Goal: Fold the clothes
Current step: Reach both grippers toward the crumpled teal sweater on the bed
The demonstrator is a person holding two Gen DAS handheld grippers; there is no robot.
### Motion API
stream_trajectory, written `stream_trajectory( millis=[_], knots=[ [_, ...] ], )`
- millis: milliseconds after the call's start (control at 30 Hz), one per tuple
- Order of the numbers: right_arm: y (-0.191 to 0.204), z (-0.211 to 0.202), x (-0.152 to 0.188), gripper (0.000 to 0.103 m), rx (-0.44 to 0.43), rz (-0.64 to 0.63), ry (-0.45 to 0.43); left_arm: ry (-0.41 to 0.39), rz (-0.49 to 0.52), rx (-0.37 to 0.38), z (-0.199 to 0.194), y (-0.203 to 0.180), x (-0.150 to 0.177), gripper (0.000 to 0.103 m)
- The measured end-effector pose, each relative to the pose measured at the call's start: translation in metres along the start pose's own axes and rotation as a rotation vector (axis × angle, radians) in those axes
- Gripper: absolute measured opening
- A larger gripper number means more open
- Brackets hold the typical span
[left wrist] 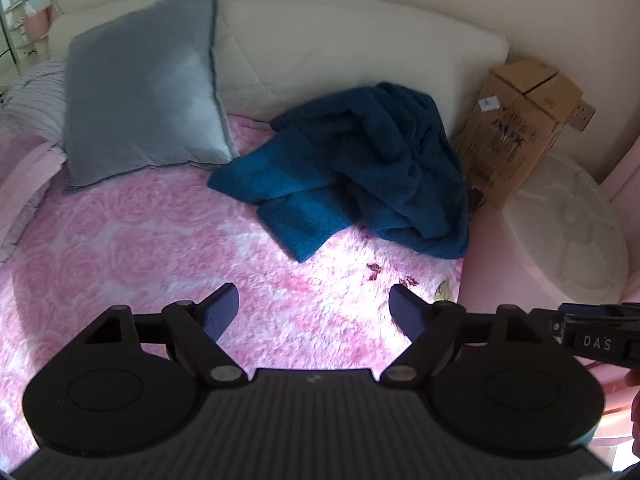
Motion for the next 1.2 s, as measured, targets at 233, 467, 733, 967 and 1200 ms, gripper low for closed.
stream_trajectory(
  millis=[233,467,733,967,1200],
  knots=[
    [-0.016,0.049,-0.044,0.043,0.032,0.008,0.032,0.053,0.021,0.020,0.065,-0.009,-0.035,0.080],
    [-0.016,0.093,-0.076,0.081,0.011,0.037,0.032,0.122,0.002,0.016,0.128,-0.002,-0.044,0.080],
    [-0.025,0.163,-0.092,0.081,0.015,0.072,0.060,0.201,-0.066,-0.013,0.199,0.023,-0.033,0.080],
    [-0.028,0.215,-0.101,0.081,-0.001,0.114,0.060,0.221,-0.186,-0.009,0.258,0.047,-0.024,0.080],
    [-0.023,0.241,-0.101,0.069,-0.035,0.103,0.077,0.202,-0.368,0.084,0.308,0.059,-0.018,0.061]
  ],
)
Point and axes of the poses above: each gripper's, at about its wrist camera, not at the fingertips, and z roughly the way its jaws point, y to its left, x to its underside, the point moved 5 cm from there along z, roughly the way its jaws point, and after that the axes turned 12 degrees about z, right-handed, at the moved point
